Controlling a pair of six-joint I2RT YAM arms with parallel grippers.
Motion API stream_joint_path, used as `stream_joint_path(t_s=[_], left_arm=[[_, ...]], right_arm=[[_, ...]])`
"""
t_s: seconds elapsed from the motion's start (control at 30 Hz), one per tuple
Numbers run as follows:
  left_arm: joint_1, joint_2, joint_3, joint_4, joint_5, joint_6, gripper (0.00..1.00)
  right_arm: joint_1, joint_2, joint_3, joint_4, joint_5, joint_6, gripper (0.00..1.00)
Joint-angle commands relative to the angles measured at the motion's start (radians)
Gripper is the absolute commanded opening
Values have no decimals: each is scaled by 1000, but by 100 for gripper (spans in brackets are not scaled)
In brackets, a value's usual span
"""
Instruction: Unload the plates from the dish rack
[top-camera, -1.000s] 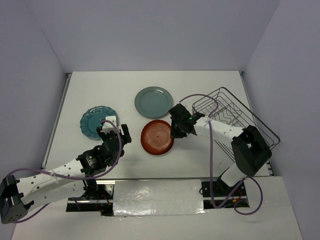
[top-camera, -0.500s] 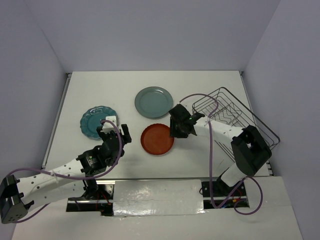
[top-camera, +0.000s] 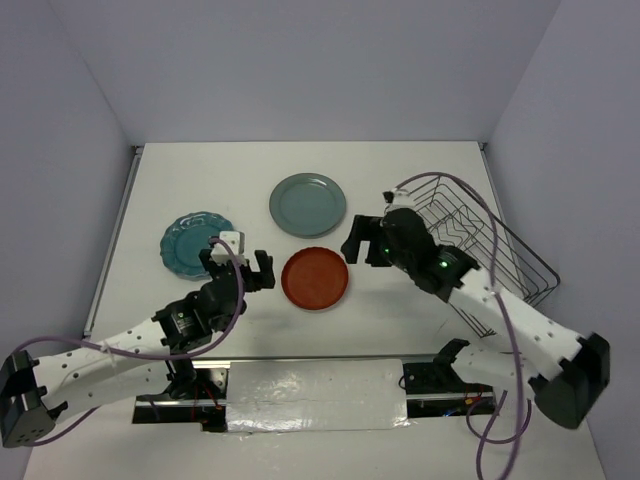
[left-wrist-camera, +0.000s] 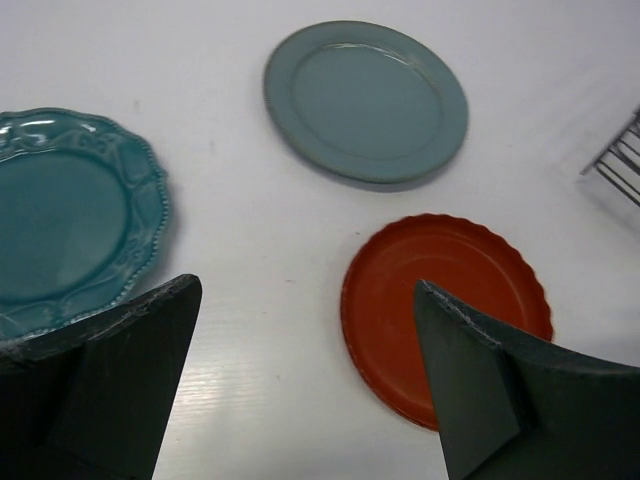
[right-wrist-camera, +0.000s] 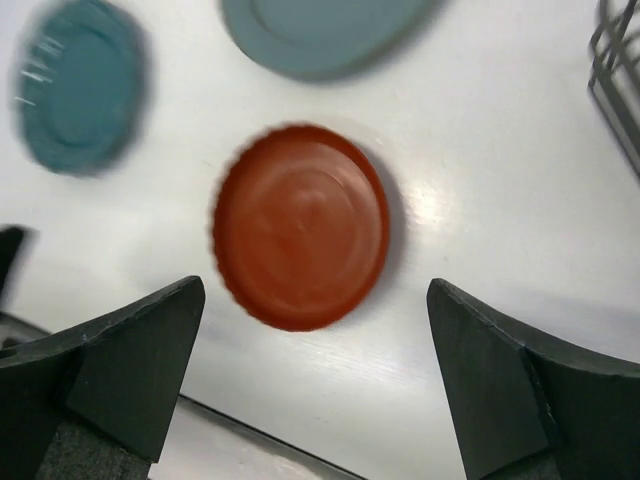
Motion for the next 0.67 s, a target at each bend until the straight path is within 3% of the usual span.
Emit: stream_joint_path(t_s=[0.0,0.3,0.43,0.63], left_arm=[[-6,-50,33,50,162,22,99],[-12,-138,184,70,469,18,99],[-12,-131,258,39,514,28,99],[-12,-162,247,65,509,22,99]], right_arm=[[8,-193,-37,61,36,-70,100],[9,-615,-141,59,79,-185,100],[8,-677,-164,61,40,-195,100],[8,-712,-167,69,31,-204,100]])
